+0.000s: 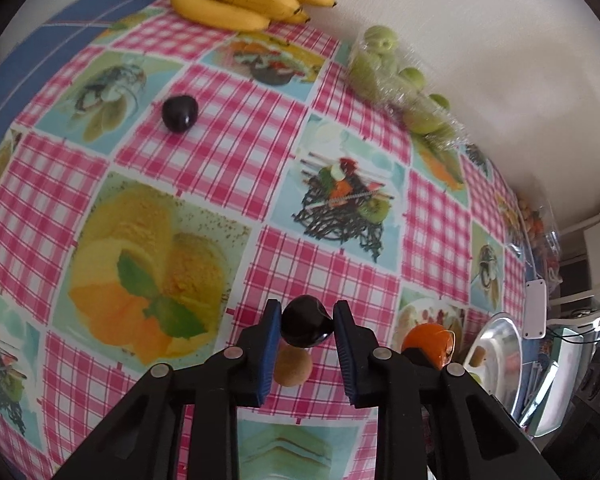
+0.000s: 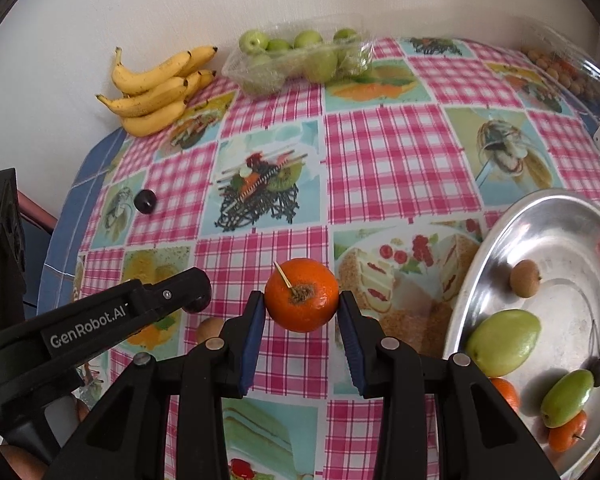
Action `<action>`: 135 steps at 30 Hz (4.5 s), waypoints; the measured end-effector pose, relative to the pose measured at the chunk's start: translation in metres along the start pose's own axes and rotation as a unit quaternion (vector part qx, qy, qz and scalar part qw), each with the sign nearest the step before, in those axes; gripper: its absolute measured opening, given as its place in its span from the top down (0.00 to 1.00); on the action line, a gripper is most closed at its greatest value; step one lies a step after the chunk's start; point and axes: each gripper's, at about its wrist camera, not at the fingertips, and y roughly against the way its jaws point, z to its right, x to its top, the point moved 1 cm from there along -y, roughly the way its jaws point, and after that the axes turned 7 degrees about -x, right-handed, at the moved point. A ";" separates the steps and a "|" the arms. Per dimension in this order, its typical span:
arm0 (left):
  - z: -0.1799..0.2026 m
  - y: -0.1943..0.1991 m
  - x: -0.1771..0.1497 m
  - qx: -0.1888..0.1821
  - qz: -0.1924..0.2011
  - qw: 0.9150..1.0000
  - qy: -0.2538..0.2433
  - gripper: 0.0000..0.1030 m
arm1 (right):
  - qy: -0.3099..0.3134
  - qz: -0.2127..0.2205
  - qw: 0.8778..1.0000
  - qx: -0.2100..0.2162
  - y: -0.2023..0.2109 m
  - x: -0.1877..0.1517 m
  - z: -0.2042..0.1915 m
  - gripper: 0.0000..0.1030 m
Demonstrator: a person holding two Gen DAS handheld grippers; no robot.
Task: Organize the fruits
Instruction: 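Carry the dark plum and stemmed orange in both grippers over the bowl, then open the right gripper to drop the orange while the left gripper drops the plum, then withdraw both open grippers from the bowl toward the kiwi and plum on the table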
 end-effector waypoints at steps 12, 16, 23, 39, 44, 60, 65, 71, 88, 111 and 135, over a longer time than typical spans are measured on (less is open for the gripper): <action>0.027 0.019 -0.012 -0.001 0.018 1.000 -0.015 0.72 | -0.015 -0.003 1.000 -0.007 0.025 -0.001 0.024 0.62; 0.034 0.017 -0.018 -0.001 0.016 1.000 -0.016 0.72 | -0.022 -0.005 1.000 -0.018 0.032 -0.003 0.040 0.62; 0.053 0.008 -0.029 -0.002 0.010 0.999 -0.030 0.72 | -0.048 -0.008 0.998 -0.038 0.040 -0.006 0.074 0.62; 0.127 -0.023 -0.069 -0.003 -0.017 0.995 -0.103 0.72 | -0.133 -0.004 0.989 -0.061 0.060 -0.015 0.165 0.62; 0.146 -0.029 -0.082 -0.002 -0.024 0.992 -0.125 0.72 | -0.160 -0.004 0.985 -0.062 0.065 -0.022 0.188 0.62; 0.194 -0.036 -0.111 -0.010 -0.039 0.981 -0.190 0.72 | -0.186 0.014 0.980 -0.068 0.085 -0.027 0.214 0.62; 0.207 -0.037 -0.120 -0.009 -0.041 0.976 -0.213 0.72 | -0.186 0.020 0.980 -0.069 0.091 -0.026 0.215 0.62; 0.213 -0.043 -0.128 -0.005 -0.049 0.973 -0.227 0.72 | -0.188 0.020 0.979 -0.071 0.093 -0.026 0.218 0.62; 0.213 -0.059 -0.138 0.011 -0.070 0.969 -0.237 0.72 | -0.203 -0.026 0.976 -0.068 0.062 -0.036 0.224 0.62; 0.214 -0.077 -0.149 0.027 -0.092 0.965 -0.245 0.70 | -0.200 -0.034 0.976 -0.072 0.057 -0.034 0.221 0.62; 0.181 -0.046 -0.104 0.033 -0.040 0.983 -0.176 0.51 | -0.193 -0.018 0.978 -0.076 0.071 -0.029 0.215 0.62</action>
